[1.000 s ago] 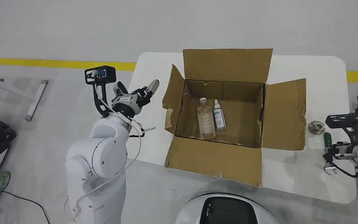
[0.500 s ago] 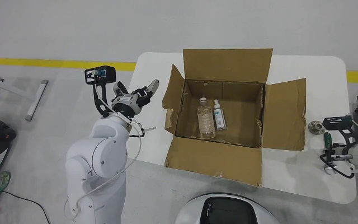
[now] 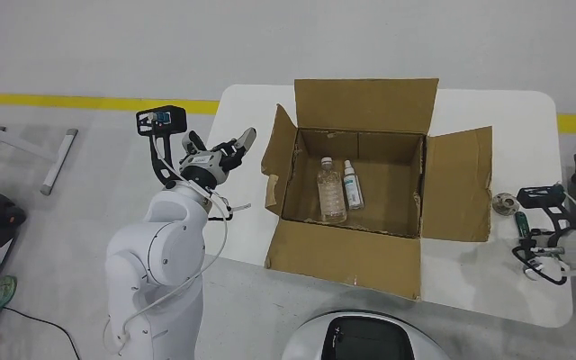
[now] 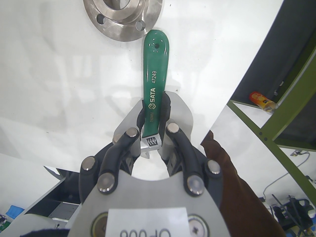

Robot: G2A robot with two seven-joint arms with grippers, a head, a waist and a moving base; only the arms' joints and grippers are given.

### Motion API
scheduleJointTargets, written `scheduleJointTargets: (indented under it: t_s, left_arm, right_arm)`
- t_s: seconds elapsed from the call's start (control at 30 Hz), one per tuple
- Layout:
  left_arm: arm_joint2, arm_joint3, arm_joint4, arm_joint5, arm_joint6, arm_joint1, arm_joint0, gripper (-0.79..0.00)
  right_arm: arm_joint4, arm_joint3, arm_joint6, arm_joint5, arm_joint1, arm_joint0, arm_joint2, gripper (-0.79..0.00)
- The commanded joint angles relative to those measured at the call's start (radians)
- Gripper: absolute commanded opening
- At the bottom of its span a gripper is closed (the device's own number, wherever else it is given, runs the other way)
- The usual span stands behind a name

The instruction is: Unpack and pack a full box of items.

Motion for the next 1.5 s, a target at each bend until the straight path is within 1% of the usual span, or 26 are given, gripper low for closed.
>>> scheduleJointTargets:
  t_s: [0.0, 0.1, 0.2, 0.33, 0.43, 0.53, 0.6, 0.67, 0.73, 0.9, 1.07, 1.2, 1.33, 1.47]
  left_arm:
    - [0.000, 0.000, 0.000, 0.000, 0.000, 0.000, 0.000, 0.000]
    - [0.000, 0.000, 0.000, 0.000, 0.000, 0.000, 0.000, 0.000]
    - [0.000, 0.000, 0.000, 0.000, 0.000, 0.000, 0.000, 0.000]
    - [0.000, 0.000, 0.000, 0.000, 0.000, 0.000, 0.000, 0.000]
    - [0.000, 0.000, 0.000, 0.000, 0.000, 0.000, 0.000, 0.000]
    - [0.000, 0.000, 0.000, 0.000, 0.000, 0.000, 0.000, 0.000]
    - [0.000, 0.000, 0.000, 0.000, 0.000, 0.000, 0.000, 0.000]
    - [0.000, 0.000, 0.000, 0.000, 0.000, 0.000, 0.000, 0.000]
    - [0.000, 0.000, 0.000, 0.000, 0.000, 0.000, 0.000, 0.000]
    - [0.000, 0.000, 0.000, 0.000, 0.000, 0.000, 0.000, 0.000]
    - [0.000, 0.000, 0.000, 0.000, 0.000, 0.000, 0.000, 0.000]
    - [0.000, 0.000, 0.000, 0.000, 0.000, 0.000, 0.000, 0.000]
    - [0.000, 0.000, 0.000, 0.000, 0.000, 0.000, 0.000, 0.000]
    - [0.000, 0.000, 0.000, 0.000, 0.000, 0.000, 0.000, 0.000]
  right_arm:
    - [0.031, -0.030, 0.002, 0.010, 0.001, 0.000, 0.031, -0.785]
    - [0.103, -0.086, 0.008, 0.015, 0.003, -0.003, 0.097, -0.785]
    - [0.196, -0.153, 0.013, 0.028, 0.005, 0.000, 0.191, -0.785]
    - [0.361, -0.243, 0.000, 0.068, 0.006, 0.035, 0.326, -0.785]
    - [0.508, -0.293, -0.003, 0.097, 0.009, 0.077, 0.398, -0.785]
    - [0.670, -0.316, 0.013, 0.119, 0.015, 0.127, 0.424, -0.785]
    - [0.747, -0.324, 0.029, 0.130, 0.022, 0.161, 0.405, -0.785]
    - [0.766, -0.335, 0.032, 0.149, 0.031, 0.191, 0.363, -0.785]
    - [0.759, -0.351, 0.023, 0.168, 0.040, 0.221, 0.297, -0.785]
    - [0.715, -0.363, 0.007, 0.214, 0.059, 0.312, 0.073, -0.785]
    - [0.625, -0.323, -0.021, 0.272, 0.067, 0.419, -0.176, -0.785]
    - [0.532, -0.258, -0.048, 0.324, 0.063, 0.516, -0.365, -0.785]
    - [0.420, -0.165, -0.065, 0.377, 0.050, 0.610, -0.554, -0.785]
    - [0.356, -0.083, -0.081, 0.436, 0.029, 0.700, -0.701, -0.785]
